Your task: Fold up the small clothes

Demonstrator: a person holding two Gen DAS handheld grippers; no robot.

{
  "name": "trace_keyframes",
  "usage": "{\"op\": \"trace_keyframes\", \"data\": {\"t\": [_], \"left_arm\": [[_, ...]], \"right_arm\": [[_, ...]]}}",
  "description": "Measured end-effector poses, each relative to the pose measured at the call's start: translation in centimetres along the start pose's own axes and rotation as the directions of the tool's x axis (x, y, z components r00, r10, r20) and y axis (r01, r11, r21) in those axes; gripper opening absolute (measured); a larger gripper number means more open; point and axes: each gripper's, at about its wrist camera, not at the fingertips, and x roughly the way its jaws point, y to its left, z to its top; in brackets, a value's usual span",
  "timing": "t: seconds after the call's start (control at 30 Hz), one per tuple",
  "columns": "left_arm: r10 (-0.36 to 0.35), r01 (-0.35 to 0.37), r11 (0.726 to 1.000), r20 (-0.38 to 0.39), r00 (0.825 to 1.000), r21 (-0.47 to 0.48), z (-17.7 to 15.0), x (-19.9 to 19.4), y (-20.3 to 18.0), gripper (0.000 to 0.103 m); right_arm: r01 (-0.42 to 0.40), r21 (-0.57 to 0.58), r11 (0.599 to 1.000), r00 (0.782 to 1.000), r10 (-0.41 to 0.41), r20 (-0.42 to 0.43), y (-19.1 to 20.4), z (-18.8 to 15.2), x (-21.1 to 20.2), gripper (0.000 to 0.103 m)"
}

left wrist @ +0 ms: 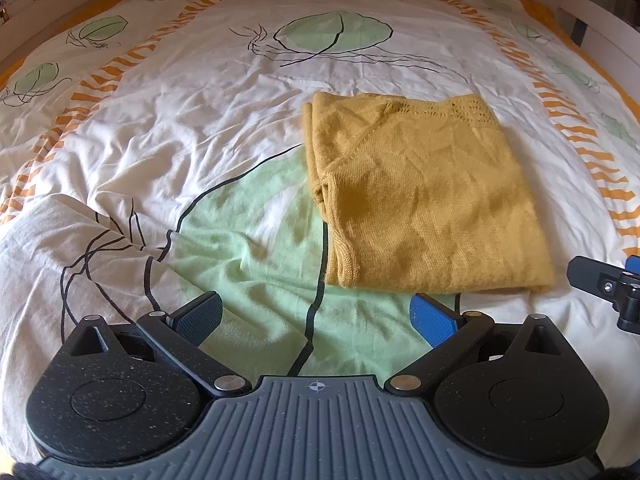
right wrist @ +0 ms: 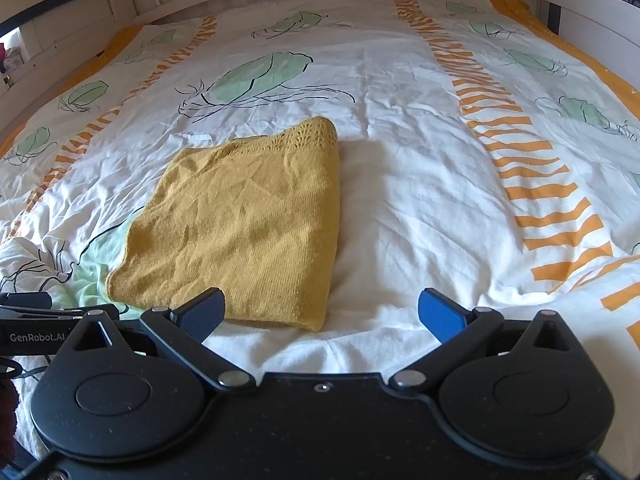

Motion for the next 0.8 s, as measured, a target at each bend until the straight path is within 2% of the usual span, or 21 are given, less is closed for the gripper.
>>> {"op": "trace_keyframes", "data": {"t": [0.8], "left_arm": [[-0.007, 0.007, 1.0, -0.008, 1.0, 0.002, 0.26, 0.57, 0.13, 0.101]], "right_arm": [[-0.01, -0.012, 1.0, 1.0, 0.01, -0.021, 0.63, 0.42, 0.76, 0.102]]}}
